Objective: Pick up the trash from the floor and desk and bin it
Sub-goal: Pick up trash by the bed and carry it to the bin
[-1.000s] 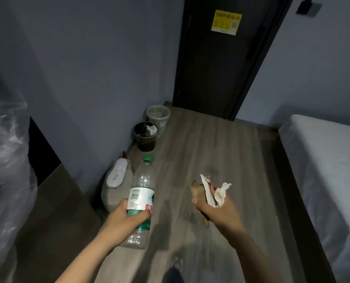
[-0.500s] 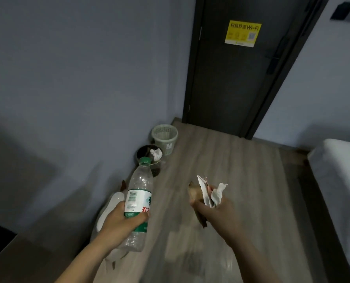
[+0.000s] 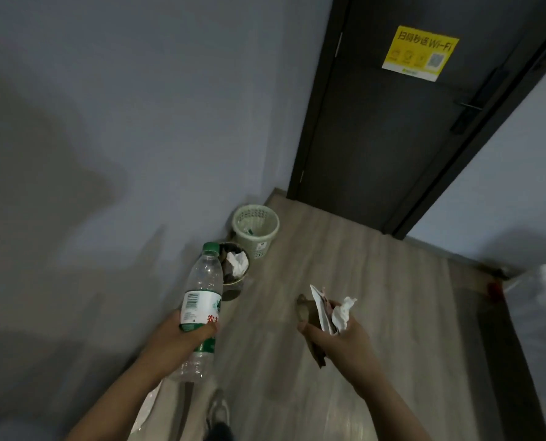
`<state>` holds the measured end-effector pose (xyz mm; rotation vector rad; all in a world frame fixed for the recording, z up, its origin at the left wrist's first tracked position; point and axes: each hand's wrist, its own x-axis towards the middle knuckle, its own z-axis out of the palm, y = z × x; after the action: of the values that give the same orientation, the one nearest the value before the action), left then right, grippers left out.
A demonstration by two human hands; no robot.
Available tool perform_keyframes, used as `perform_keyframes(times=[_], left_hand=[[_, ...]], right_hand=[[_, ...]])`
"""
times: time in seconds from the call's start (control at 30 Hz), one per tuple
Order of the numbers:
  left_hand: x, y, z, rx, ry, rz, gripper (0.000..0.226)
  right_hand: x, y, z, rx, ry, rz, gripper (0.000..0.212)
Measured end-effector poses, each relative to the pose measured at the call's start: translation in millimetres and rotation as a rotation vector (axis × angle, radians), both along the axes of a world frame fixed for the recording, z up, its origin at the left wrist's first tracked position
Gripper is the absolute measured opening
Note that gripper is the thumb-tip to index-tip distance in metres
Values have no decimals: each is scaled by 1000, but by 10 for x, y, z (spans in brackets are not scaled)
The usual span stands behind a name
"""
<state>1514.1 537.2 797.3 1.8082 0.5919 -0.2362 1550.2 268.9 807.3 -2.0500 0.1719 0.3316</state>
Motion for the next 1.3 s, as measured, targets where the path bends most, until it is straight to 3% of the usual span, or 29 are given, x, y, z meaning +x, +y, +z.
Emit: perform_keyframes(times=[0.3, 0.4, 0.6, 0.83, 1.03, 1.17, 1.3], left_hand=[[1430, 539, -11, 0, 63, 14, 33], [1755, 673, -137, -8, 121, 30, 49], [2536, 847, -458, 56, 155, 77, 43], [3472, 814, -832, 127, 309, 197, 49], [4065, 675, -1234, 111, 428, 331, 59], [4291, 661, -1573, 114, 501, 447, 69], [4412, 697, -2063, 137, 547, 406, 70]], right_hand=[[1422, 530, -88, -64, 51, 27, 57], [1863, 640, -149, -80, 53, 44, 54], [2931, 807, -340, -76, 78, 145, 47], [4430, 884, -782, -152, 190, 303, 78], [5475, 1055, -1187, -140, 324, 459, 63], [5793, 1261, -1712, -157, 391, 547, 59], [5924, 1468, -2252, -188, 467, 558, 51]])
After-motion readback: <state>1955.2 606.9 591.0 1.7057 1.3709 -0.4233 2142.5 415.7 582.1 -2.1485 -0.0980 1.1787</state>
